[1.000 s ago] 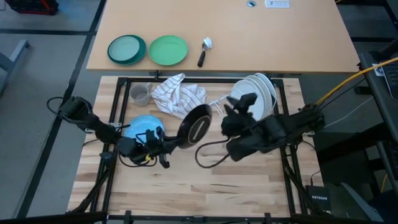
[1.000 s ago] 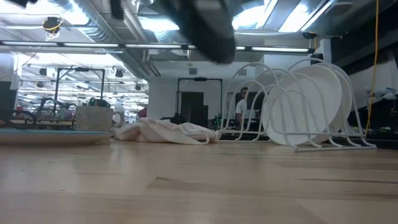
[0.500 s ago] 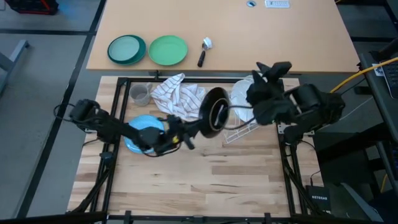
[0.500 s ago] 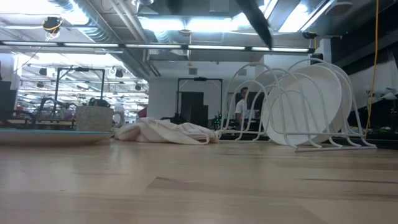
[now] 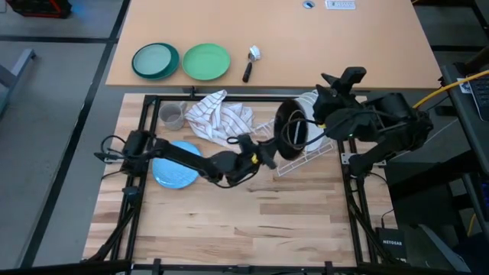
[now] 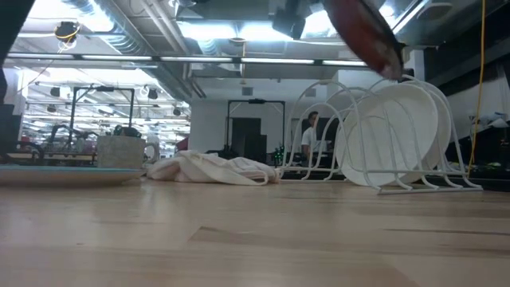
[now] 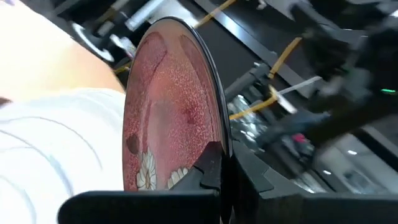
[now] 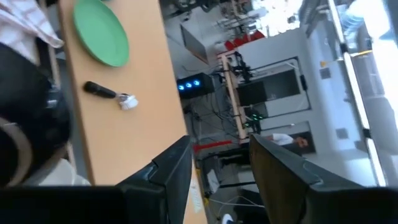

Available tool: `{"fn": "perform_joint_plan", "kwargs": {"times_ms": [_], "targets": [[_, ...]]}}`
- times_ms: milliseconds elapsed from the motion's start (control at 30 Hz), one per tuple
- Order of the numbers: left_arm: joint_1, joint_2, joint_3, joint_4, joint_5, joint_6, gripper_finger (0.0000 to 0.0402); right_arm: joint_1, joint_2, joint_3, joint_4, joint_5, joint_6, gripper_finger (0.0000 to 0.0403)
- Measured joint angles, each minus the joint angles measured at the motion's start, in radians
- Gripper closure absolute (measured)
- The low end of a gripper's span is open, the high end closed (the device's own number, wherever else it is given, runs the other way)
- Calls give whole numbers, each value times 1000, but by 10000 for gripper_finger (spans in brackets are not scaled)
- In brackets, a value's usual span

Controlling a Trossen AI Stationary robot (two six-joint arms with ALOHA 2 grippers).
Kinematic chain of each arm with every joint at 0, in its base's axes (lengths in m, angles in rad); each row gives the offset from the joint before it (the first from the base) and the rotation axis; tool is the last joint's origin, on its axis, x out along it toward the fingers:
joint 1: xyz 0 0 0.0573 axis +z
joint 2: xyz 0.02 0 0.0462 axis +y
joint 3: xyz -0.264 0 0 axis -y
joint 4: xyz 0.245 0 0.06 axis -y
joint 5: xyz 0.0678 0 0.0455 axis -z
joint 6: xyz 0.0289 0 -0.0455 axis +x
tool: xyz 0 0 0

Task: Sort dishes
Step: Put the brown plate into the white dish rack

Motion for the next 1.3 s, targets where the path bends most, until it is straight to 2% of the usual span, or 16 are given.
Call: {"fn": "perform_joint_plan", "kwargs": {"times_ms": [267, 533, 833, 1100, 1300], "targets": [[12, 13, 67, -189, -150, -89, 401, 0, -3, -1, 0, -106, 1, 237], [25, 13, 75, -198, -217, -124, 401, 0, -3, -1, -1, -200, 9, 237], [75, 13, 76, -428, -206, -402, 401, 0, -3, -1, 0, -254, 32, 237], [123, 13, 76, -512, -207, -418, 401, 0, 3, -1, 0, -254, 32, 237], [158, 13, 76, -627, -128, -421, 401, 0, 18, -1, -1, -255, 32, 237]]}}
